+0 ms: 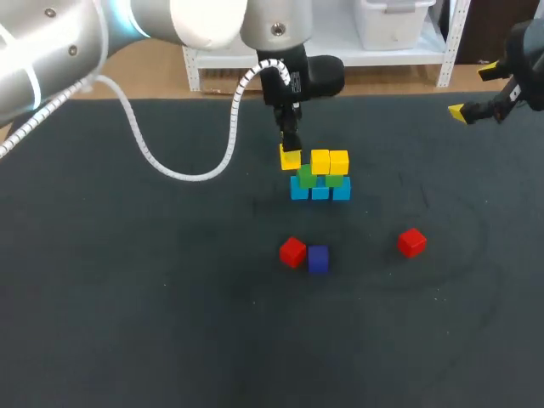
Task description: Place the blue cubes, place green cubes on the blue cubes, place the yellow cubes on the green cubes, then place the red cubes on the yellow cubes, and place purple cube on the red cubes.
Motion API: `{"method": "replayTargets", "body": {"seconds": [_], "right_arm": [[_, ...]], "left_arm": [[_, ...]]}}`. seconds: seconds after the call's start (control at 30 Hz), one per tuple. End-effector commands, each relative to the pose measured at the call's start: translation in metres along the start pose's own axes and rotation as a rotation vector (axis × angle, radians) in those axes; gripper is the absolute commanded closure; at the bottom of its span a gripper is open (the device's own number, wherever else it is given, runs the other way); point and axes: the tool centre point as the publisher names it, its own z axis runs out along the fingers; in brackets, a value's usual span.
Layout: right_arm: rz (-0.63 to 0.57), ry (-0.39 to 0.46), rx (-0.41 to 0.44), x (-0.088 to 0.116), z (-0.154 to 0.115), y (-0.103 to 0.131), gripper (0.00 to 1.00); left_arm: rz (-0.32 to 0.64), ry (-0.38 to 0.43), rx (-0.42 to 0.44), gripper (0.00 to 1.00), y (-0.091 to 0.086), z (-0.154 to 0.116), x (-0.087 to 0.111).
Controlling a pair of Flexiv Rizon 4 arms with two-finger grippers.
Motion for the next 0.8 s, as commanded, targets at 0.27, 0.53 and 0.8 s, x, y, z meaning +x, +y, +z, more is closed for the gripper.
{"method": "replayTargets", "body": {"seconds": [0.27, 0.53, 0.8], "right_arm": [[0.0, 0.001, 0.002, 0.0, -0.001, 0.001, 0.0], [0.0, 0.001, 0.002, 0.0, -0.001, 0.001, 0.0], [0.0, 0.001, 0.002, 0.0, -0.001, 0.001, 0.0]], "left_arm": [[0.027, -0.028, 0.014, 1.0, -0.006, 0.012, -0.007], [0.049, -0.006, 0.02, 1.0, -0.006, 0.024, -0.013], [0.066, -0.006, 0.012, 1.0, 0.001, 0.028, -0.017]]}}
